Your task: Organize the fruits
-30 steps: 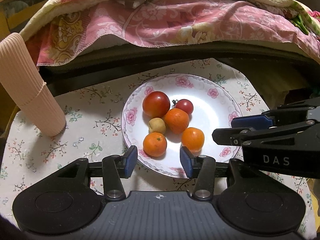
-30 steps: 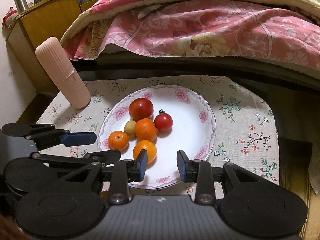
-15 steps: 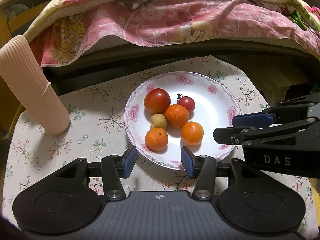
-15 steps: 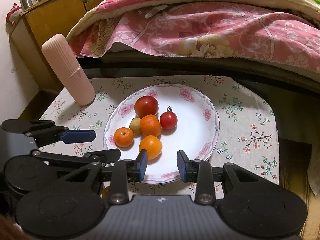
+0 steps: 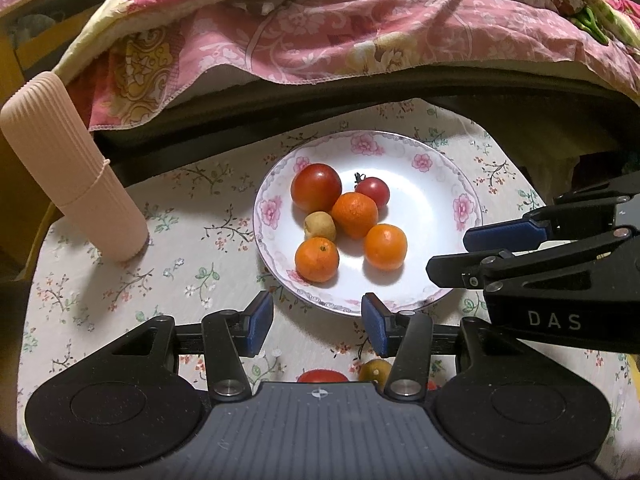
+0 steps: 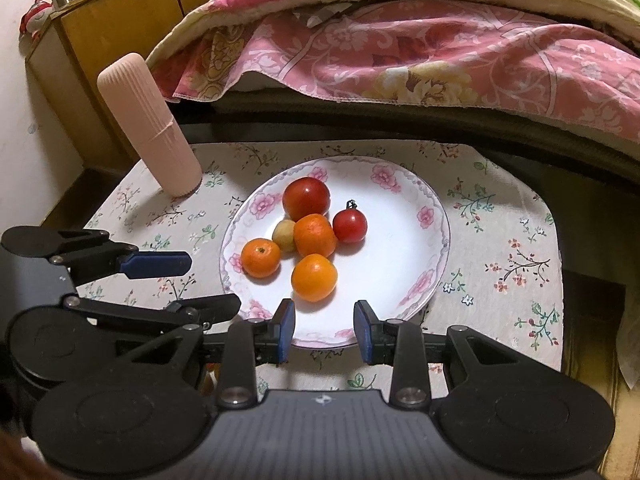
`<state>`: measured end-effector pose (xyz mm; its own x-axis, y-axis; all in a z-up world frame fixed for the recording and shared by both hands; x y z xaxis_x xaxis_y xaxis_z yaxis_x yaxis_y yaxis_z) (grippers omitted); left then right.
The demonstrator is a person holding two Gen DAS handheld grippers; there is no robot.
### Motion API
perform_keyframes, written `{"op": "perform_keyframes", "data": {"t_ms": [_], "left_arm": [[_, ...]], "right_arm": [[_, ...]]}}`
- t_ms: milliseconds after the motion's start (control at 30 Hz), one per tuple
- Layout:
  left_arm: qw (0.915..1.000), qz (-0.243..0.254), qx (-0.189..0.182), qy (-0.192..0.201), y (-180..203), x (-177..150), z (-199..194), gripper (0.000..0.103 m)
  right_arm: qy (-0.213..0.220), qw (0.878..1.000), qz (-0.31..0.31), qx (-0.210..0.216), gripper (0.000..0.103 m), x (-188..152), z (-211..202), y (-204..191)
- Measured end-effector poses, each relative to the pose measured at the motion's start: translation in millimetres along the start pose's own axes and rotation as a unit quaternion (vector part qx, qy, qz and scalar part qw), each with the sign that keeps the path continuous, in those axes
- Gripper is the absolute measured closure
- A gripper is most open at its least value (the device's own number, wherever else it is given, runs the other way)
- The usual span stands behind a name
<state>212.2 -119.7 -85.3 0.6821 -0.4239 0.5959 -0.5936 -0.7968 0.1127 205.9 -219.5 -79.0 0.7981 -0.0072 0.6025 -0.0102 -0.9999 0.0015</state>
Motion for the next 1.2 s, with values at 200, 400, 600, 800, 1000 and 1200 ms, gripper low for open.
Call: {"op": "perform_keyframes", "data": {"t_ms": [200,400,600,800,1000,1200], "left_arm": [[1.0,0.007,0.001,-0.007,1,-11,-6,0.044],[0.9997,0.013,-0.004,-0.023,-1,-31,-12,0.039],[0.9987,0.028,-0.012,-0.04,1,-50,-17,0.035],[0.9977,0.037,-0.034,-0.045,5,-65,-27,0.025],[0.9958,0.043,-0.046,-0.067,6,-80,-25,0.024],[0.9959,0.031,-0.049,-0.07,1,-86,-26,0.021]], "right_arm": [[-0.009,1.0,-0.005,0.015,0.07,-6,-3,-7],[-0.021,0.999,-0.021,0.034,0.07,-20,-7,-22],[-0.039,0.997,-0.048,0.055,0.07,-41,-8,-39],[-0.05,0.993,-0.084,0.07,0.069,-59,-10,-47],[-0.055,0.988,-0.12,0.083,0.069,-66,-8,-61],[-0.053,0.987,-0.13,0.072,0.065,-63,4,-68]]}}
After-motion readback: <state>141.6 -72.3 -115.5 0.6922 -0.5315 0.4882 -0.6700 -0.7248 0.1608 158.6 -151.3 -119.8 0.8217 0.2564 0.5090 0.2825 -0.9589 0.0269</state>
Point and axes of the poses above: each gripper's, at about its wrist camera, not at the fingertips, and z roughly the way its jaws point, y to its right, x to its top, the point moved 10 cm from there along z, roughly the way its jaws point, and after that the axes turned 14 degrees about -x, right-handed, at the moved point
